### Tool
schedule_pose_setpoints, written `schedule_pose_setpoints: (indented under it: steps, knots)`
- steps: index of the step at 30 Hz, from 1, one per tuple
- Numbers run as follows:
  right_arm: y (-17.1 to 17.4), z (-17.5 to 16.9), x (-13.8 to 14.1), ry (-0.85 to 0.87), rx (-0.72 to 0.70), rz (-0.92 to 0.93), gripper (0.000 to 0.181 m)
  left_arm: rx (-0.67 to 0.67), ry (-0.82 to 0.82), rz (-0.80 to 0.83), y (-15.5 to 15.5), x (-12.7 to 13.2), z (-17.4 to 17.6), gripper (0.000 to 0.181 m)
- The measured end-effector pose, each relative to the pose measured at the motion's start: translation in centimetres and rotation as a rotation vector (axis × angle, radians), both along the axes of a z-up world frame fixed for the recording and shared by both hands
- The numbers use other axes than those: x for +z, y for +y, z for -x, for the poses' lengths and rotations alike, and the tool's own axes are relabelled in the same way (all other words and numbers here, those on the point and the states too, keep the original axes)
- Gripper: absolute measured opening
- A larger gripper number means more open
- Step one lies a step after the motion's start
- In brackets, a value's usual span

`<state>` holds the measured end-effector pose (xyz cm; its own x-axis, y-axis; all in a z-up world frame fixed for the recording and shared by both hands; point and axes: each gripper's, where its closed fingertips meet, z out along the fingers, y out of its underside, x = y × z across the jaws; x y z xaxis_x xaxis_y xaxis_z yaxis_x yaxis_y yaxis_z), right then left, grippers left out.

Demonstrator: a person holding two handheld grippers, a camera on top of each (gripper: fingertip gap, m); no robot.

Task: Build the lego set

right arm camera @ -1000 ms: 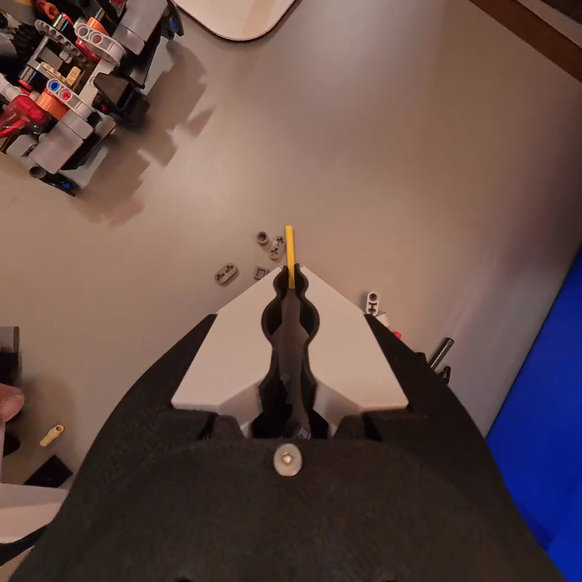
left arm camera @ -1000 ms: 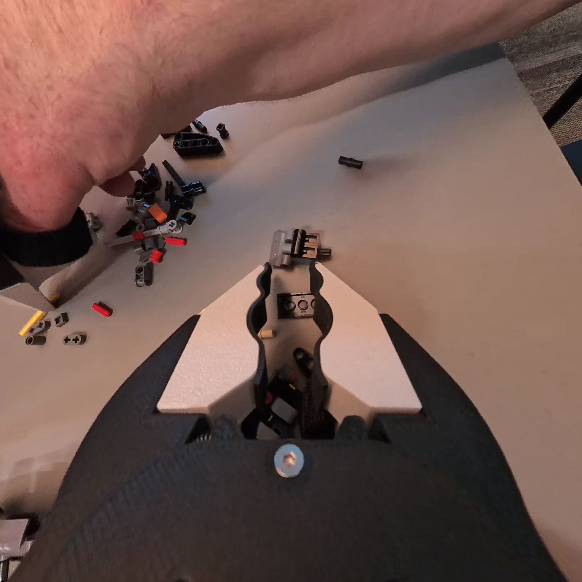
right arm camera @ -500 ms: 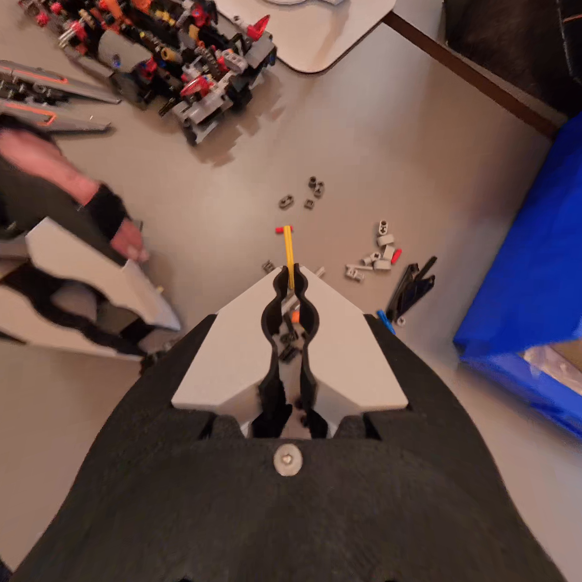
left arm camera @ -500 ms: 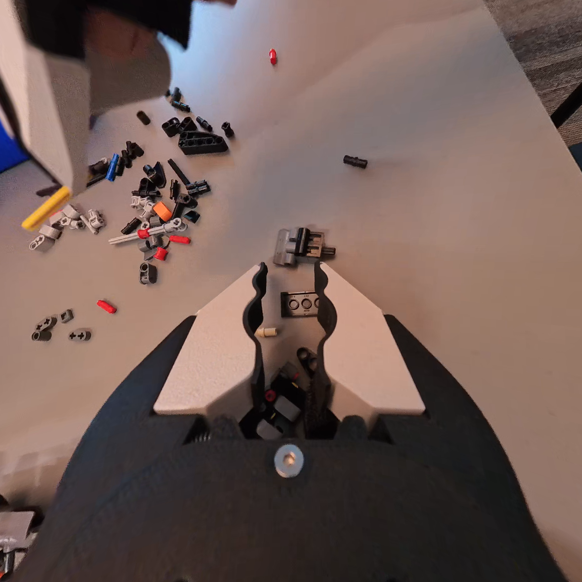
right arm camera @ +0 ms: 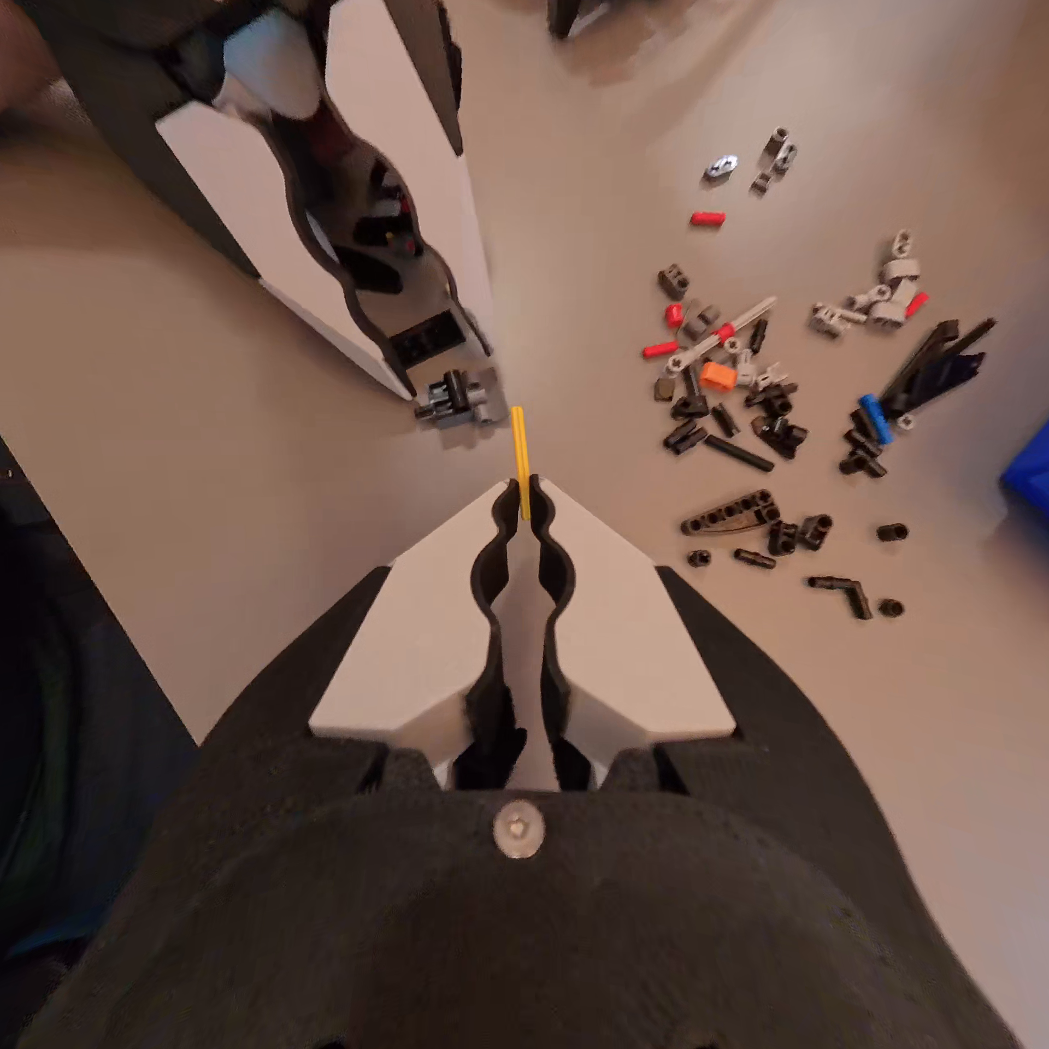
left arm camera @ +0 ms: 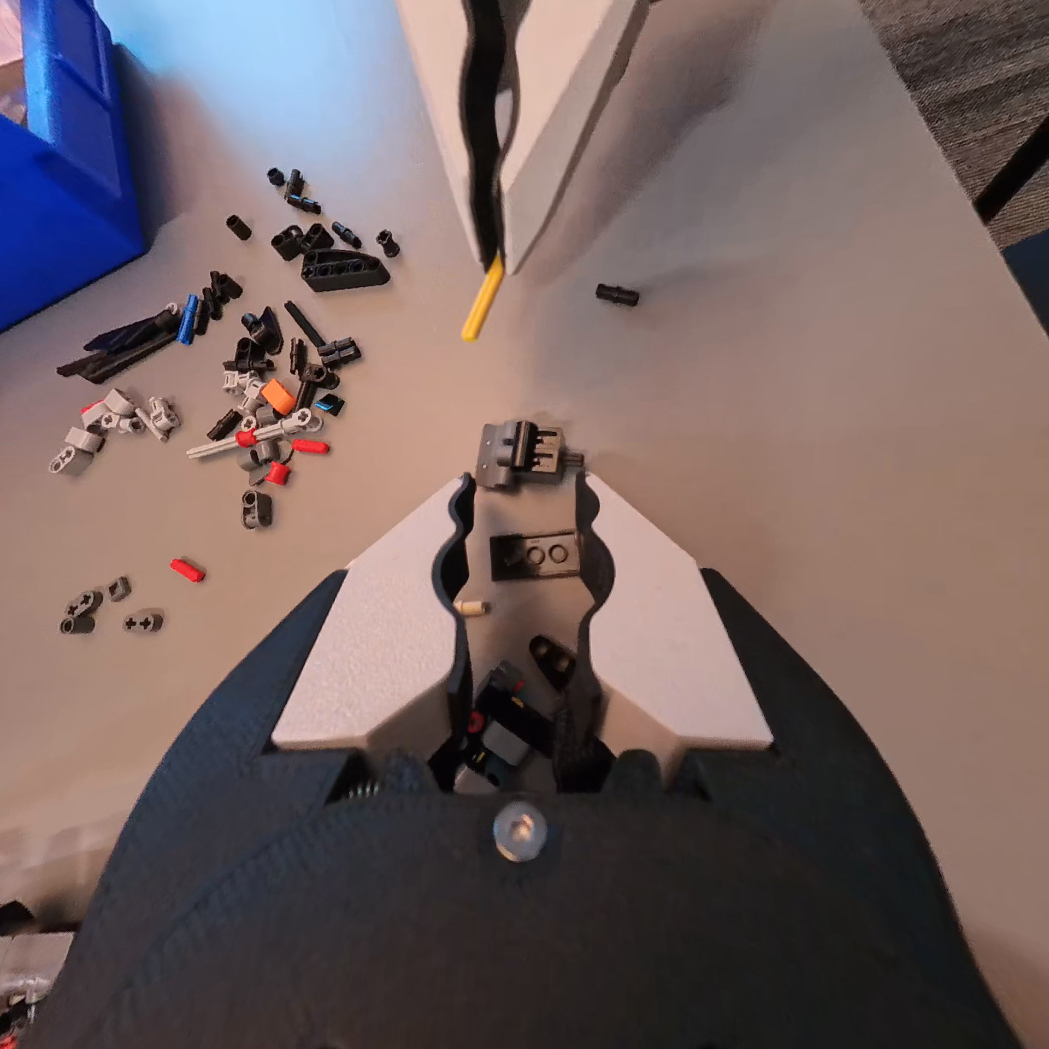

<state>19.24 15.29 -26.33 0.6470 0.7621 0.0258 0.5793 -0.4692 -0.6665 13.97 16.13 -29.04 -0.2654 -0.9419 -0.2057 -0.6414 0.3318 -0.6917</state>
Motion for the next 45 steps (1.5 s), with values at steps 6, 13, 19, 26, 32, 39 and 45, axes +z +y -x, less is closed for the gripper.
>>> schedule_pose_setpoints:
  steps: [6,13,19,26,32,39,45]
  knots:
    - [-1.1,1.2,-1.1,0.004,0.071,0.023,0.002,-0.006,-0.021,-0.013,-0.3,0.3,-0.7,0.035]
    - [-1.1,2.0,-2.4,-0.035,0.083,0.017,0.002,-0.044,-0.014,-0.053,-1.1,0.1,-1.1,0.020]
    - [-0.9,1.9,-2.2,-0.056,0.082,0.012,0.001,-0.043,-0.020,-0.054,-1.1,0.0,-1.3,0.016]
    - [-1.1,2.3,-2.3,-0.087,0.079,0.003,0.001,-0.047,-0.027,-0.038,-1.1,0.0,-1.3,0.016]
    - [-0.8,2.3,-2.3,-0.133,0.083,-0.023,0.001,-0.047,-0.027,-0.035,-1.1,0.0,-1.3,0.015]
    - [-0.8,2.4,-2.1,-0.170,0.098,-0.071,0.000,-0.048,-0.028,-0.022,-1.1,0.0,-1.2,0.015]
    - [-0.5,2.5,-2.1,-0.127,0.122,-0.089,0.001,-0.049,-0.028,-0.012,-1.1,0.0,-1.2,0.015]
